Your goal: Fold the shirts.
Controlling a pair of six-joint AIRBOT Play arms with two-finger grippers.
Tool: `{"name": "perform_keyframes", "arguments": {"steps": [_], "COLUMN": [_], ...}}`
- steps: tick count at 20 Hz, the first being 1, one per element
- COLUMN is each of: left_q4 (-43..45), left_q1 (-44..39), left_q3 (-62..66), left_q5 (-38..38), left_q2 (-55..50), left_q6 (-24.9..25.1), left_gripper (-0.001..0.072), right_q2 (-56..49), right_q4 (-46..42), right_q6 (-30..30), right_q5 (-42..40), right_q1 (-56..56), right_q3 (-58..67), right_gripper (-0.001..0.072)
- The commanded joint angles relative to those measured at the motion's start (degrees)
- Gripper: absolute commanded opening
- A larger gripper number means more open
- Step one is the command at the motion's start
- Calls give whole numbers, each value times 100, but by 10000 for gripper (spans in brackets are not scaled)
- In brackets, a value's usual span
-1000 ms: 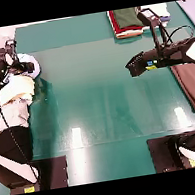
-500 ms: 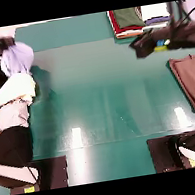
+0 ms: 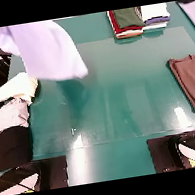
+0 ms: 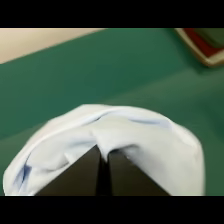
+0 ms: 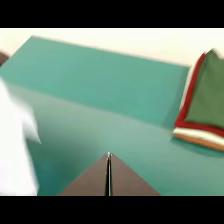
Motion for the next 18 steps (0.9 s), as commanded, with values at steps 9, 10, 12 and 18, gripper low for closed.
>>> {"name": "perform_keyframes", "arguments": {"steps": [9,10,12,18], "left_q4": [-831,-697,-651,-1084], "left_q1": [-2068,-1751,-848,1493], "left_q3": [-1915,-1915,-1919,-2100], "left_q5": [339,216,-44,-319], "left_q2": [-592,-535,-446,-448], "left_q6": [238,109,-175,-407], "left_gripper": [558,558,559,559], "right_q2": [-2,-28,-127,-212], "right_q4": [-7,-7,-15,7], "right_q6": [0,-2,-2,-4], "right_q5": [610,809,1335,2157], "right_q1": [-210,-210,-210,-413], "right_q3": [260,260,260,-1231], "right_gripper": [19,18,19,19]}}
